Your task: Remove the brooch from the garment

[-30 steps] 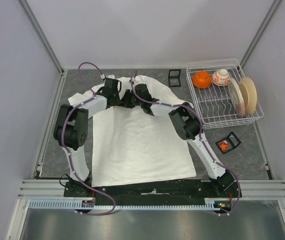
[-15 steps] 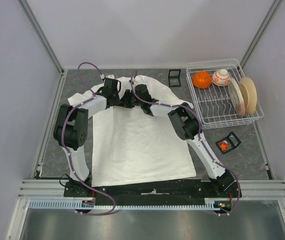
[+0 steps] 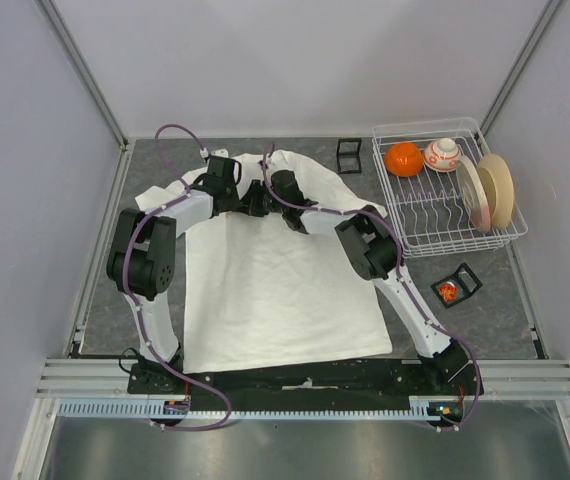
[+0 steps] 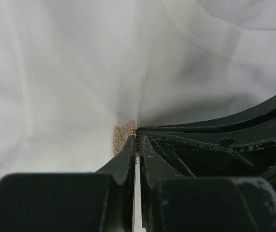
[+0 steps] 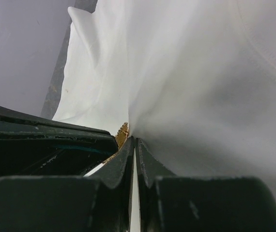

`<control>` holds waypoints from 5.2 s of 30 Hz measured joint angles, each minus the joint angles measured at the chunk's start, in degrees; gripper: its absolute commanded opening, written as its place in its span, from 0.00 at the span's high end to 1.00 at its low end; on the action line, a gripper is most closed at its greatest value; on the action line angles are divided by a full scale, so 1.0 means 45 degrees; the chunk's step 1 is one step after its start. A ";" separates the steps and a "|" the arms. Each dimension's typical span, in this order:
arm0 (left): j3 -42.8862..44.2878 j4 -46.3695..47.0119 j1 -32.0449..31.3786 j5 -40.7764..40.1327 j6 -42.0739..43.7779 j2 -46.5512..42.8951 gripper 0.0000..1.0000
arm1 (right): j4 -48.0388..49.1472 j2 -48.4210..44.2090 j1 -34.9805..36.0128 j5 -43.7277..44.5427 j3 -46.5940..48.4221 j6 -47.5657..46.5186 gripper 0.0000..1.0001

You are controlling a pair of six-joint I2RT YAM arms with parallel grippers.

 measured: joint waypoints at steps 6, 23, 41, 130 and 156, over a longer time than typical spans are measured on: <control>0.0000 0.0015 0.0034 0.0204 0.0005 0.0000 0.98 | 0.0835 0.0000 -0.0005 -0.0097 -0.0379 0.0228 0.90; 0.0049 0.0107 0.0146 0.0296 0.0136 0.0005 0.98 | 0.1171 0.0330 -0.0083 -0.0355 -0.0117 0.3225 0.98; 0.0024 0.0185 0.0073 0.0510 0.0151 0.0005 0.98 | 0.0107 -0.0690 0.0068 0.1360 -0.1209 0.1462 0.84; 0.1695 -0.1015 -0.0573 -0.2647 0.1190 -0.0437 0.98 | 0.1715 -0.1739 -0.0665 0.1486 -0.3342 0.2482 0.51; -0.3181 1.3299 0.1345 1.2716 -0.1365 0.0092 0.98 | 0.3424 -0.5231 -0.3483 -0.0277 -0.6251 -0.0986 0.26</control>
